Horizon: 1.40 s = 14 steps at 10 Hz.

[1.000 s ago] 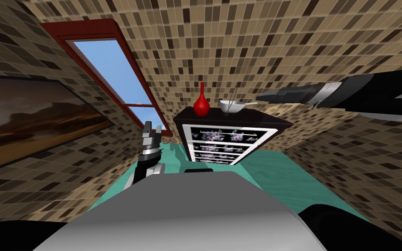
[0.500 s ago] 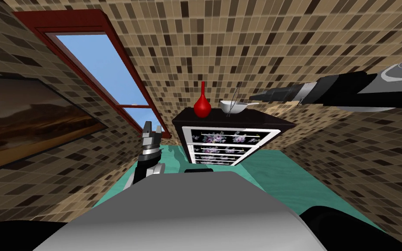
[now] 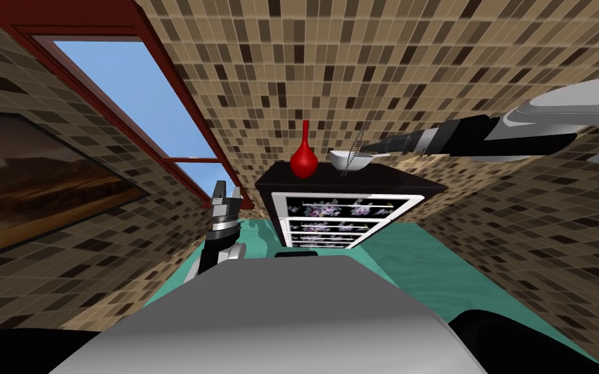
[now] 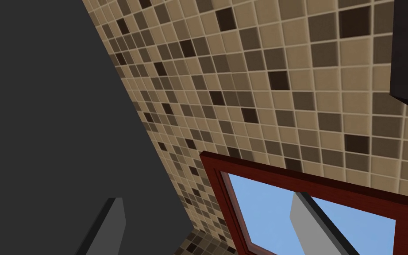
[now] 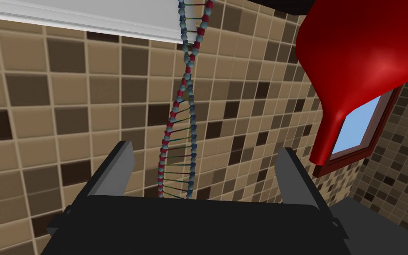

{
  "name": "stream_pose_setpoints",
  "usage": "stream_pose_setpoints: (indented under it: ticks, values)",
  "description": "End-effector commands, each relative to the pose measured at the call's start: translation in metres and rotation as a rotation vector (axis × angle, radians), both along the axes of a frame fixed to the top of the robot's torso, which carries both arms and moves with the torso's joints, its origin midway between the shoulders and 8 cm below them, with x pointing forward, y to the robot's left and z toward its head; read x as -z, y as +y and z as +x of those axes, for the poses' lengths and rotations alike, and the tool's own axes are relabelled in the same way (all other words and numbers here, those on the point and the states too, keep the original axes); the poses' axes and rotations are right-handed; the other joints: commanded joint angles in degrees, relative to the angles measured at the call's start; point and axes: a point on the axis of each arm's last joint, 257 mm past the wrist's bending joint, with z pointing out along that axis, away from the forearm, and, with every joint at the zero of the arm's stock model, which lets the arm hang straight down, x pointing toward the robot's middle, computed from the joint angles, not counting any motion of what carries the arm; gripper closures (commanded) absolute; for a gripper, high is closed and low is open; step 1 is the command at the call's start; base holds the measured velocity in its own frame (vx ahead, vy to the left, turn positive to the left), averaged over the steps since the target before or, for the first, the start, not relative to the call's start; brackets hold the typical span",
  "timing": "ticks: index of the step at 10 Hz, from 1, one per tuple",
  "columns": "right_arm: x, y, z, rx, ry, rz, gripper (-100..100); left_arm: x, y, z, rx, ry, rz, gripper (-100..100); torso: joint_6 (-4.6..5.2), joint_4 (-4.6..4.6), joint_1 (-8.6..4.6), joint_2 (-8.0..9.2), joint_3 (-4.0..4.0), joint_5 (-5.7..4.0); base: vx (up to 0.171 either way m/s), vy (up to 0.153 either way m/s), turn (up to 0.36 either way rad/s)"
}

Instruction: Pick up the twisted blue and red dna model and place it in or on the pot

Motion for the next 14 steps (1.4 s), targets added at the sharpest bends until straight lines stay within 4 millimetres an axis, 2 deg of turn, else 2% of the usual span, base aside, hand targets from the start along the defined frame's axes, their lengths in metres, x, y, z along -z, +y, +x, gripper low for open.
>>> stream_pose_setpoints:
  ticks: [1,3,4,5,6,7,11,12,13,14]
  values:
    - [0.011,0.006,0.012,0.0,0.035,0.004,-100,0.0,0.0,0.0,0.0,0.0,0.0,0,0.0,0.0,0.0,0.0,0.0,0.0,0.084,0.039,-0.06]
    - [0.026,0.01,0.022,-0.001,0.077,0.006,-100,0.0,0.0,0.0,0.0,0.0,0.0,0,0.01,0.0,-0.05,-0.03,-0.01,-0.01,0.085,0.023,-0.052]
    - [0.022,0.009,0.019,-0.001,0.065,0.006,-100,0.0,0.0,0.0,0.0,0.0,0.0,0,0.01,0.0,-0.11,0.01,0.01,-0.03,0.03,0.006,-0.005]
    - [0.024,0.009,0.02,-0.001,0.067,0.006,0,0.0,0.0,0.0,0.0,0.0,0.0,0,0.02,0.04,-0.16,0.17,0.1,-0.04,0.007,0.002,0.003]
    - [0.023,0.01,0.019,-0.001,0.067,0.006,-100,0.0,0.0,0.0,0.0,0.0,0.0,0,0.03,0.08,-0.19,0.29,0.17,-0.05,0.0,0.0,0.0]
    - [0.023,0.01,0.019,-0.001,0.067,0.006,100,0.0,0.0,0.0,0.0,0.0,0.0,0,0.03,0.1,-0.2,0.35,0.21,-0.05,0.0,0.0,0.0]
    - [0.023,0.009,0.02,0.001,0.066,0.008,100,0.0,0.0,0.0,0.0,0.0,0.0,0,0.03,0.1,-0.13,0.43,0.25,-0.02,0.0,0.0,0.0]
    - [0.023,0.009,0.02,0.0,0.066,0.009,0,0.0,0.0,0.0,0.0,0.0,0.0,0,0.03,0.1,-0.13,0.42,0.25,-0.02,0.0,0.0,0.0]
    - [0.023,0.009,0.02,0.0,0.066,0.009,100,0.0,0.0,0.0,0.0,0.0,0.0,0,0.04,0.1,-0.14,0.42,0.25,-0.03,0.0,0.0,0.0]
    - [0.023,0.009,0.02,0.0,0.066,0.009,0,0.0,0.0,0.0,0.0,0.0,0.0,0,0.04,0.09,-0.15,0.42,0.24,-0.03,0.0,0.0,0.0]
